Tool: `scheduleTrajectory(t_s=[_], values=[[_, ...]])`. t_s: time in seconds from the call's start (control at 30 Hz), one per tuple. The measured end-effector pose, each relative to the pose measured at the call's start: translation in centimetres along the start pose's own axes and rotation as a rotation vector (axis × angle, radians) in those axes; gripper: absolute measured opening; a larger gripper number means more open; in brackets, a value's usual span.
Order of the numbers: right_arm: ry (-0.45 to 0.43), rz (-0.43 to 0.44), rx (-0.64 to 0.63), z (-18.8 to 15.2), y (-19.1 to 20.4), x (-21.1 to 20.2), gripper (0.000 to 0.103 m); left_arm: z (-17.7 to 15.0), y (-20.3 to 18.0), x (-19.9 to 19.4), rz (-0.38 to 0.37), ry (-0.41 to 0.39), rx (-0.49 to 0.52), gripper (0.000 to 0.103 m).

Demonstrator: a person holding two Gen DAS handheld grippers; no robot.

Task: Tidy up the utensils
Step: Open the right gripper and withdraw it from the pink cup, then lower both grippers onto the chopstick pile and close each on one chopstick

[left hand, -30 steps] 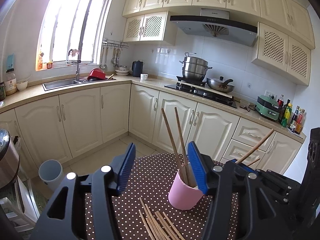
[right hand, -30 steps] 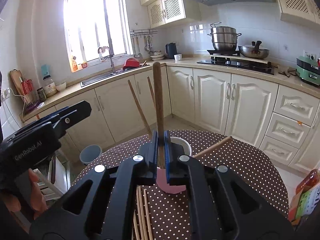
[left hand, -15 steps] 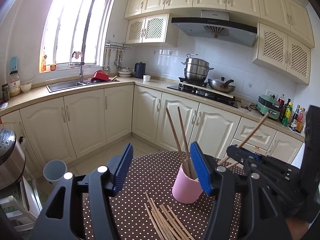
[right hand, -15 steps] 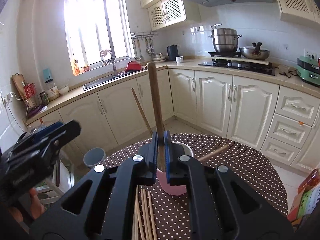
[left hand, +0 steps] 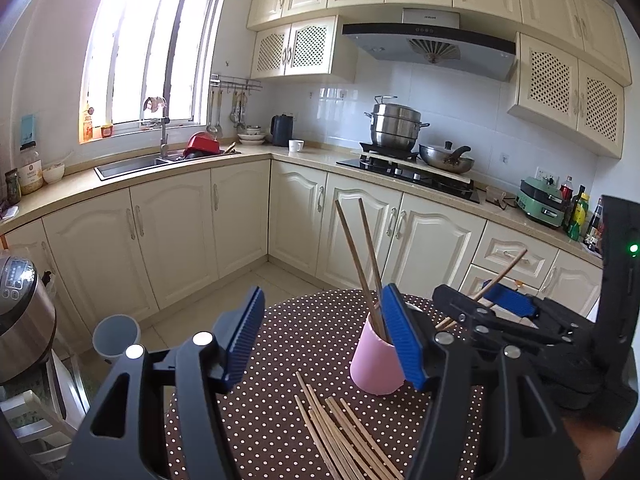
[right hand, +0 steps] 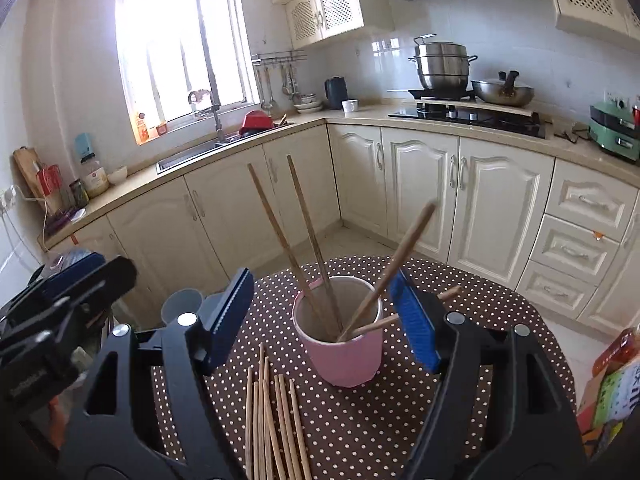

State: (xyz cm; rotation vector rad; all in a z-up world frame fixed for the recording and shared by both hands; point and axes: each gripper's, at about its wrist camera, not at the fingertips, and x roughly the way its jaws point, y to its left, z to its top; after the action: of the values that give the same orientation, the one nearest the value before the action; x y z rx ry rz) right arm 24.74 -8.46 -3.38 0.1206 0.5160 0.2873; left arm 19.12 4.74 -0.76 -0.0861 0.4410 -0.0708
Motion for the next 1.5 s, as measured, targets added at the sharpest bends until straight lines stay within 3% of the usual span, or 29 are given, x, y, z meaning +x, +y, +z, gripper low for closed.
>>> scheduleTrajectory(t_s=[0.3,0.5,0.67,1.0,1.23,1.5], values=[[-0.081,-0.031,-0.04,-0.7,0.1,-4.2,0.07,-1.1,0.2,0.0,0.008,0.039,0.006,0.061],[-0.119,-0.086,-0.097,-2.6,-0.1,-7.0,0.07,-3.6,1.1,0.5,0.012,0.111,0.003,0.061],[-0.061,-0.102,-0.092,-5.2,-0.8,-6.4,0.07,-6.9,1.5,2.3,0.014,0.204,0.003,0.061],[0.107,-0.058,-0.059,-10.0,-1.3,-1.6,0.069,-12.1,2.6,7.7,0.024,0.423,-0.015,0.061],[0.194,-0.034,-0.04,-11.8,-1.8,1.5,0.069,-14.3,2.2,10.8,0.051,0.5,-0.006,0.061],[0.25,-0.02,-0.024,-12.3,-2.2,3.6,0.069,-15.0,2.1,12.7,0.108,0.517,0.03,0.061]])
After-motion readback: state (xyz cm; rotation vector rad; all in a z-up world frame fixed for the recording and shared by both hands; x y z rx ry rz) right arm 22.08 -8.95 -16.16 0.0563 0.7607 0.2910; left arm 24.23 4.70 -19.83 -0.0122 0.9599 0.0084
